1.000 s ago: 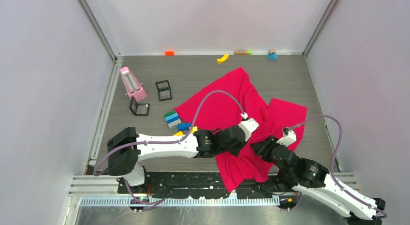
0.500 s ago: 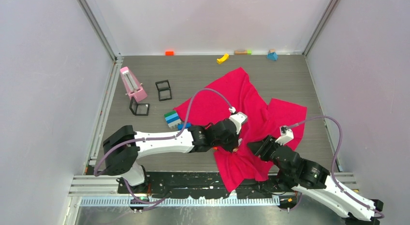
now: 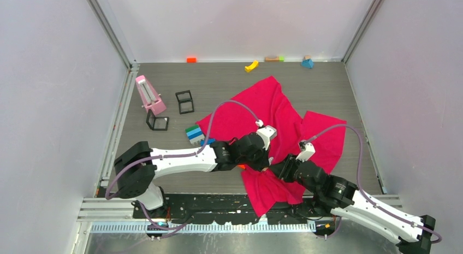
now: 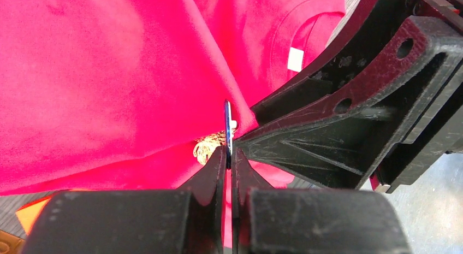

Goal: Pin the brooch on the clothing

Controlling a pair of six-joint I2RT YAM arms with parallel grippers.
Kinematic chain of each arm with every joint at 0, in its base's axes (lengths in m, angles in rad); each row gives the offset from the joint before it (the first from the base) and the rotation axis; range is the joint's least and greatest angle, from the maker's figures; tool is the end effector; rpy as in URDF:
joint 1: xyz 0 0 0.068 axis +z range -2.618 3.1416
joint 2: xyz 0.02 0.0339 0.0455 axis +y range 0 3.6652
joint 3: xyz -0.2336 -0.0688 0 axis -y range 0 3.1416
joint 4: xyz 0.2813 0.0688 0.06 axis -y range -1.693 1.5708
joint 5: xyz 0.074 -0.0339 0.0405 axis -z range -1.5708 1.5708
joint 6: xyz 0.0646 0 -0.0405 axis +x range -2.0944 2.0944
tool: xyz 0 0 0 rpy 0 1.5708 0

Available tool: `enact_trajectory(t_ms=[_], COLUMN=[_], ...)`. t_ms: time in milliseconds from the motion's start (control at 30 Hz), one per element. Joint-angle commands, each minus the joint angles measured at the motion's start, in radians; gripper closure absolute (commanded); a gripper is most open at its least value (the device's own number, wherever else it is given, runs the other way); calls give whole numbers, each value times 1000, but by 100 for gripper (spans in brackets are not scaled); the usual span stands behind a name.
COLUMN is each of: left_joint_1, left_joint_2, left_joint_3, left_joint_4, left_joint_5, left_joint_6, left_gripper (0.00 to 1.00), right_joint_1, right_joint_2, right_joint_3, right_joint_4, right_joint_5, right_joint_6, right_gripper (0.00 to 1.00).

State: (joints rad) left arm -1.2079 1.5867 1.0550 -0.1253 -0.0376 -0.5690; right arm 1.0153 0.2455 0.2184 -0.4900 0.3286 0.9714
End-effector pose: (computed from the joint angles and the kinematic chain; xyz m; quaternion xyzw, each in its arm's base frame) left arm 0.1465 -0.3790 0.1715 0.2739 0.8545 -0.3317 0.2912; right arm 0.1199 0.1536 0.1558 0.0635 0.8544 0.3384 0.3892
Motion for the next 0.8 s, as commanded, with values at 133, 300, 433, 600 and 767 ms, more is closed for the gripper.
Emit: enact_trajectory(t_ms=[133, 300, 433, 600, 767], left_joint_1=[17, 24, 27, 31, 34], left_joint_2=[-60, -52, -51, -31, -27], left_joint_3=[-19, -31, -38, -35, -43], left_joint_4=[112, 154, 193, 228, 241], left_joint_5=[99, 154, 201, 290, 342], left_joint_6=[-17, -16, -19, -17, -20], left_gripper=[100, 100, 100, 100, 100], right_joint_1=[6, 6, 6, 6, 6], right_joint_2=[28, 13, 11, 15, 17], right_joint_3=[-25, -32, -37, -39, -37], right_joint_4=[117, 125, 135, 161, 166], right_joint_5=[-4, -21, -41, -74, -80], right_joint_6=[-25, -37, -46, -66, -72], right_gripper=[79, 90, 94, 95, 96])
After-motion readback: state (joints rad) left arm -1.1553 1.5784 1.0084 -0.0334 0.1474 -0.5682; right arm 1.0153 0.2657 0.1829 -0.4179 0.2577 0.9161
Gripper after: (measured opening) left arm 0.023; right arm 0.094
